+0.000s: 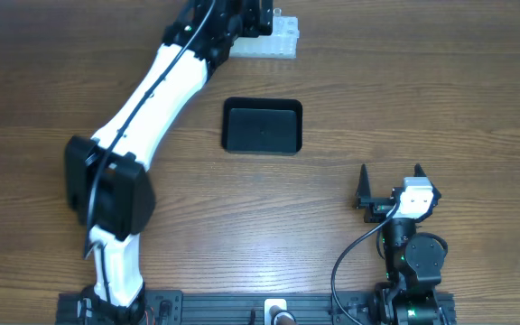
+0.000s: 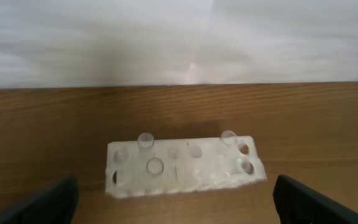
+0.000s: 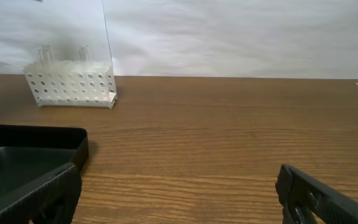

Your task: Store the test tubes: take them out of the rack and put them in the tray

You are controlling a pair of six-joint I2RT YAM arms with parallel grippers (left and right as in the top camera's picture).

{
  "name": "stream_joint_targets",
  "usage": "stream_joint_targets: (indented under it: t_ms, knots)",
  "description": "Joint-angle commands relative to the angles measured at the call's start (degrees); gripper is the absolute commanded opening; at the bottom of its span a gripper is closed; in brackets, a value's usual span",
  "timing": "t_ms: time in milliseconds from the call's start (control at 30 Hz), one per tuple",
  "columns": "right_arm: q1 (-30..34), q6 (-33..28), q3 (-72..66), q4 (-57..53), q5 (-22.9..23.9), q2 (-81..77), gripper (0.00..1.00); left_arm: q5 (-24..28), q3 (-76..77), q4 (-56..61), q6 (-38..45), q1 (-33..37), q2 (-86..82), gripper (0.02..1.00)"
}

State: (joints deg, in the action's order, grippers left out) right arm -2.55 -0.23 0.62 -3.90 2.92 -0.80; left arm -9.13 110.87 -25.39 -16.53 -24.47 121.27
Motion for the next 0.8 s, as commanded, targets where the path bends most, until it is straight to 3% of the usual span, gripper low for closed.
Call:
stream_joint_targets:
  t_ms: [33,800]
  knots:
    - [0.44,0.20,-0.31,-0.20,-0.31,0.52,0.993,-2.51,8.20,-1.81,-0.66,0.26,7.17,0.996]
    - [0.44,0.20,-0.31,-0.20,-0.33,0.52,0.993,-3.98,14.08,-4.28,-0.68,1.49,16.37,0.996]
